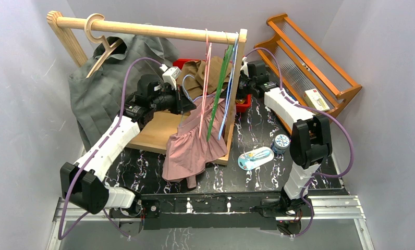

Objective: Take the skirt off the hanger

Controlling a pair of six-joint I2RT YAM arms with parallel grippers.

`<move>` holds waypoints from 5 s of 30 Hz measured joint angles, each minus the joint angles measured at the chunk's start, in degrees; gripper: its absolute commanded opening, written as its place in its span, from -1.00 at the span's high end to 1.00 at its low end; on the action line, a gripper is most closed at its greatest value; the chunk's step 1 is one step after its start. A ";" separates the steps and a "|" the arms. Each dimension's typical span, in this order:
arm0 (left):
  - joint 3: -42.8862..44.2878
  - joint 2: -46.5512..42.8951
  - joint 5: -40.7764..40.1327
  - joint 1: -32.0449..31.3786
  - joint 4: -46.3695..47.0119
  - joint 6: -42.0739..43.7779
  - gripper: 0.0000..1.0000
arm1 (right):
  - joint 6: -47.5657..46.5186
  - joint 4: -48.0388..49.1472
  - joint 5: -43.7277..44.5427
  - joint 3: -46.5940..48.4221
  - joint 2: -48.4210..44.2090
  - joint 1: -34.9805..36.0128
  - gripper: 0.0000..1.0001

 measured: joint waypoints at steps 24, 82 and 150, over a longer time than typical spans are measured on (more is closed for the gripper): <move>3.80 1.09 1.05 -0.07 -5.70 5.01 1.00 | 7.52 15.15 -15.82 -6.75 -3.37 -4.85 1.00; -4.24 -8.07 -1.38 -0.46 -8.15 15.10 1.00 | 16.61 20.13 -22.53 -9.92 4.72 -6.80 1.00; -5.92 -9.49 -8.13 -0.70 -0.48 14.71 1.00 | -1.92 5.29 -7.61 0.33 -1.01 -0.63 0.14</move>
